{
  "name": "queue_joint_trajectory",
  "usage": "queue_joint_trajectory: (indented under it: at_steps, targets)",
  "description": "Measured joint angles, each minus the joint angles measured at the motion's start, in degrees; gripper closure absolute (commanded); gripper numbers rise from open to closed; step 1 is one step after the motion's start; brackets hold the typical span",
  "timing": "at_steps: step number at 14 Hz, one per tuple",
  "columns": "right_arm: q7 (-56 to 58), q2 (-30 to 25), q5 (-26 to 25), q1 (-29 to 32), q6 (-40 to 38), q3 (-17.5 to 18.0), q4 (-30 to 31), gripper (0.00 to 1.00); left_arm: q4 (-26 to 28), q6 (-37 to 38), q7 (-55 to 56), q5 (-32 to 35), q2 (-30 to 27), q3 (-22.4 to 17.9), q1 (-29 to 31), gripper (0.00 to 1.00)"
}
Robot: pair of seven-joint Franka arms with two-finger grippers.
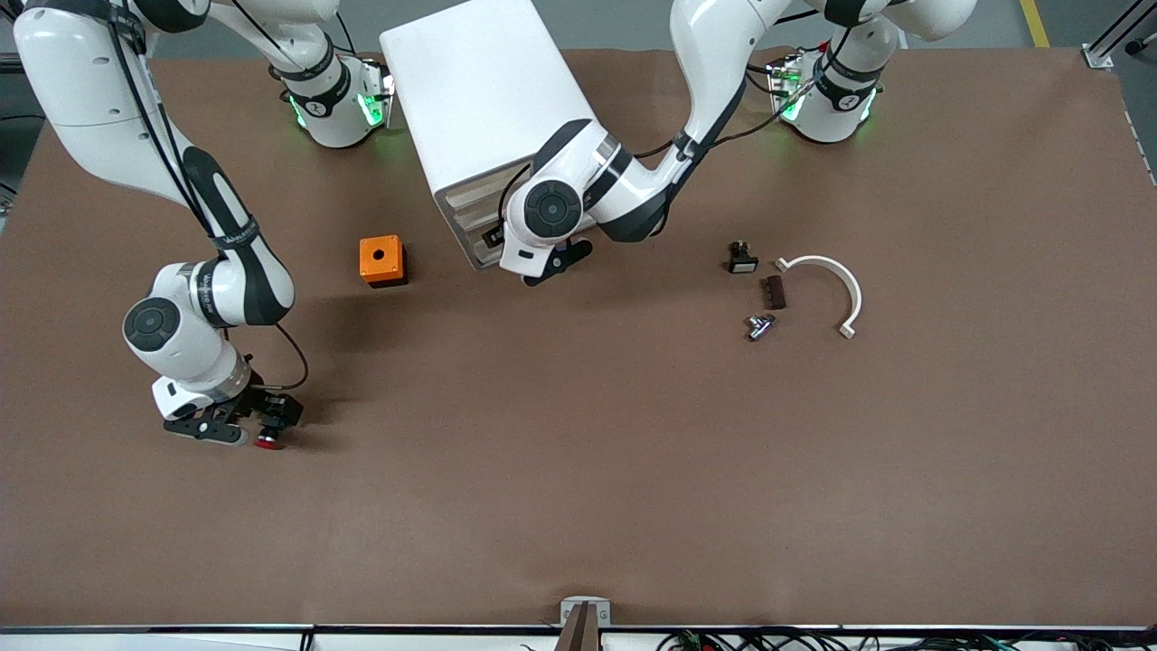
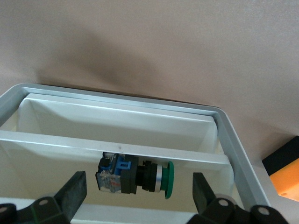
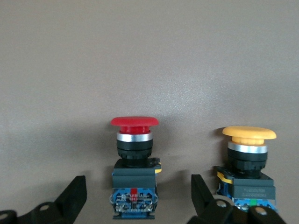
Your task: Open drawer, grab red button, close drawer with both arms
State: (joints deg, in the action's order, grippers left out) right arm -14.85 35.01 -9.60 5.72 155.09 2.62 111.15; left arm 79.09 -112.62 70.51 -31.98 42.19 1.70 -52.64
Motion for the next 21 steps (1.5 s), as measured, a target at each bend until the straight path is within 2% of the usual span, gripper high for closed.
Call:
queue_joint_trajectory:
  at_steps: [3, 7, 11, 17, 21]
  targets:
    - [0.03, 0.30, 0.00, 0.03, -1.55, 0.08, -0.66, 0.00, -0.54, -0.40, 0.01, 0.00, -0.20, -0.29, 0.50, 0.00]
    - [1.04, -0.13, 0.00, 0.04, -18.90, 1.17, -8.76, 0.00, -1.66, -0.77, 0.12, 0.59, -3.07, -2.81, 3.73, 0.00]
    - [2.79, -4.77, 0.07, 0.16, -27.11, 2.36, -11.82, 0.00, -2.52, -0.45, -2.92, 4.90, -9.93, -5.63, 10.52, 0.00]
    - [5.94, -16.73, 1.51, 0.06, -43.29, 3.55, -15.89, 0.00, -2.52, 12.81, -16.24, 14.11, -21.84, -5.88, 24.56, 0.00]
    - [7.63, -19.03, 4.44, -0.11, -56.62, 3.72, -24.43, 0.00, -2.16, 22.59, -29.69, 17.83, -27.00, -5.89, 32.35, 0.00]
